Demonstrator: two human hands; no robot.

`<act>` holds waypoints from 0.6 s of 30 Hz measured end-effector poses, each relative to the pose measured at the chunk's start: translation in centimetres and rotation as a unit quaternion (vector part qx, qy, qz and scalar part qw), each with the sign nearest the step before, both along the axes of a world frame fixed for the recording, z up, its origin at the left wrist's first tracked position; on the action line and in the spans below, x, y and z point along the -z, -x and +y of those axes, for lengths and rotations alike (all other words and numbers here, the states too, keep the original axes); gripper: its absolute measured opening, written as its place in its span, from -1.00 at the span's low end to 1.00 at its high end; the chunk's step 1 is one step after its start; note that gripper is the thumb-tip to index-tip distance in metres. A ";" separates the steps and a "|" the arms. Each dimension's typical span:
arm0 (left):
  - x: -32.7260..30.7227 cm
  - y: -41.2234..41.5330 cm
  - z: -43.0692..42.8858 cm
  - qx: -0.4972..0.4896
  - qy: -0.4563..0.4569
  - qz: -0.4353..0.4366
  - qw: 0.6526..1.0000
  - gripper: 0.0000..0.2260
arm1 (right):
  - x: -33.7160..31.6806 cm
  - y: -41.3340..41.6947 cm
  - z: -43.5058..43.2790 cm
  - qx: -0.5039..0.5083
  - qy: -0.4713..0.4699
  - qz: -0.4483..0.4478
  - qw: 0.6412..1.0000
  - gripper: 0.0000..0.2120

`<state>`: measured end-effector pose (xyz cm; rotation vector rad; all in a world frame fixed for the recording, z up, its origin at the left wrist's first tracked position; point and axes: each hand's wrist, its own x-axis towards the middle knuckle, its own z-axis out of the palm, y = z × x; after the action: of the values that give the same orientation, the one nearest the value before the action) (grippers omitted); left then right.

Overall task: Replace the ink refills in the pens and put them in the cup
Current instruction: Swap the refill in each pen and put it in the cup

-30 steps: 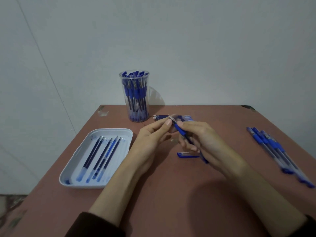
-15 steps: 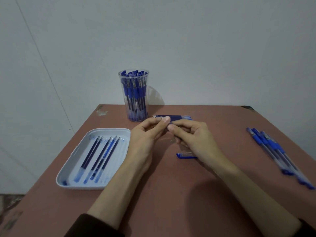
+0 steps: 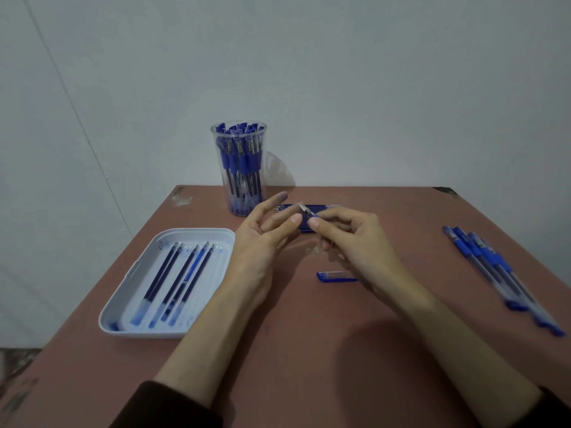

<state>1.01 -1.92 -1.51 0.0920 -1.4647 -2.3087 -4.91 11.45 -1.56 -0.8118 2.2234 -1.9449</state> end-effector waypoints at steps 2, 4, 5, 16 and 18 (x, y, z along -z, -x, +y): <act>0.0 0.0 -0.1 -0.004 0.012 0.005 1.000 -0.68 | 0.0 -0.1 0.0 -0.007 -0.009 0.005 1.000 -0.95; 0.1 0.0 -0.1 -0.018 0.029 0.000 0.999 -0.69 | 0.2 0.0 -0.1 -0.003 -0.022 0.031 0.999 -0.97; 0.1 0.0 0.0 -0.023 0.035 -0.005 0.999 -0.70 | 0.3 0.1 -0.1 0.005 -0.031 0.049 0.998 -0.98; 0.8 0.1 0.3 -0.071 0.113 -0.068 0.989 -0.93 | 0.2 0.5 0.8 0.085 -0.159 0.244 0.953 -0.93; 0.8 0.2 0.4 -0.085 0.124 -0.076 0.986 -0.87 | 0.1 0.5 1.0 0.092 -0.169 0.255 0.947 -0.92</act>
<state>0.84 -1.51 -2.36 0.3153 -1.7364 -2.0047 -5.37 12.46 -1.69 -1.1923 2.9115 -1.4558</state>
